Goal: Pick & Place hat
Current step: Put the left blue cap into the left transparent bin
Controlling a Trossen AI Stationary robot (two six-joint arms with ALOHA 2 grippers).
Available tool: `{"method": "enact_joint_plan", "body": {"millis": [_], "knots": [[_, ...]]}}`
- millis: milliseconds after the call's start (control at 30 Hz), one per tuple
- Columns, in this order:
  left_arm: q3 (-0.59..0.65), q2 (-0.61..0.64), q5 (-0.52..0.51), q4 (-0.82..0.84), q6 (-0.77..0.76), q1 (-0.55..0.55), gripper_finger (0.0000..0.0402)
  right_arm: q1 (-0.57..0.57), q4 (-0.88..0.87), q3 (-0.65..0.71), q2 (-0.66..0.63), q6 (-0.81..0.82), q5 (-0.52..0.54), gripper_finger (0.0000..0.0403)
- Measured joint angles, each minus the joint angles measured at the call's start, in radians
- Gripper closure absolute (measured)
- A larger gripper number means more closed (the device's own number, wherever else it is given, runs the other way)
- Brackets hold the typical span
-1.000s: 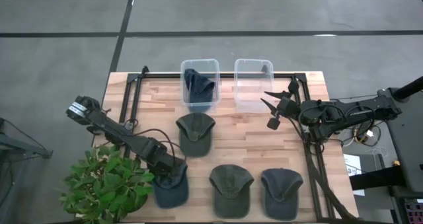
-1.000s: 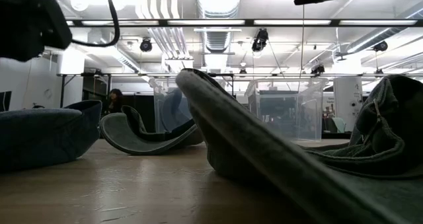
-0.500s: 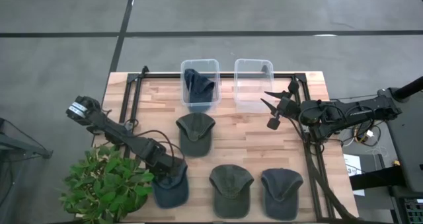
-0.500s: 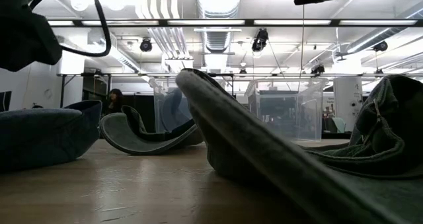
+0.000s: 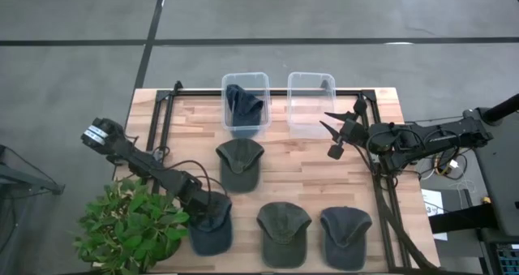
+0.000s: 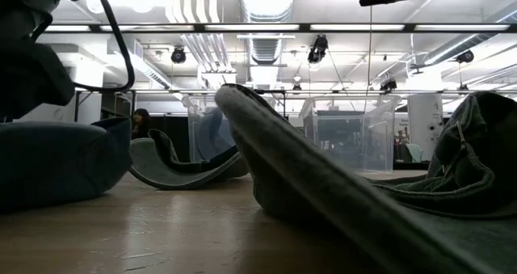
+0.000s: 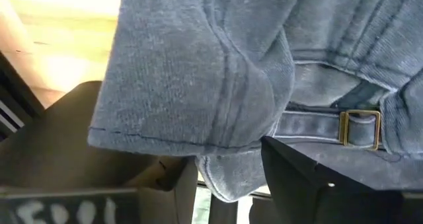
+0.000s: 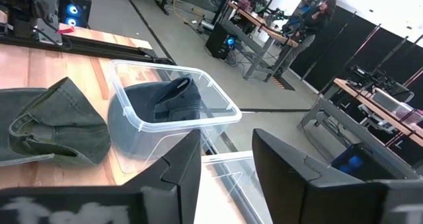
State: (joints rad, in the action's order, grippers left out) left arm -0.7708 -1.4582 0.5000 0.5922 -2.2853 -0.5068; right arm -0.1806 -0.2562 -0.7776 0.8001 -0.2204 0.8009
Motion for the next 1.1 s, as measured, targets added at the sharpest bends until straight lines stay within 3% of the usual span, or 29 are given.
{"method": "enact_joint_plan", "body": {"millis": [133, 367, 700, 867, 1100], "knots": [[0.005, 0.0, -0.006, 0.0, -0.004, 0.0, 0.0284, 0.0, 0.0, 0.0, 0.0, 0.0, 0.0, 0.0269], [0.005, 0.003, -0.07, -0.009, 0.008, 0.001, 0.0387, 0.0, 0.0, 0.0, 0.0, 0.0, 0.0, 0.0278], [0.002, 0.021, -0.089, -0.006, 0.009, 0.0, 0.0394, 0.0, 0.0, 0.0, 0.0, 0.0, 0.001, 0.0273], [-0.043, 0.061, -0.17, 0.005, 0.006, 0.0, 0.0394, 0.0, 0.0, 0.0, 0.0, 0.0, 0.001, 0.0268], [-0.173, 0.115, -0.187, 0.205, 0.008, 0.001, 0.0394, 0.0, 0.0, 0.0, 0.0, 0.0, 0.001, 0.0275]]}}
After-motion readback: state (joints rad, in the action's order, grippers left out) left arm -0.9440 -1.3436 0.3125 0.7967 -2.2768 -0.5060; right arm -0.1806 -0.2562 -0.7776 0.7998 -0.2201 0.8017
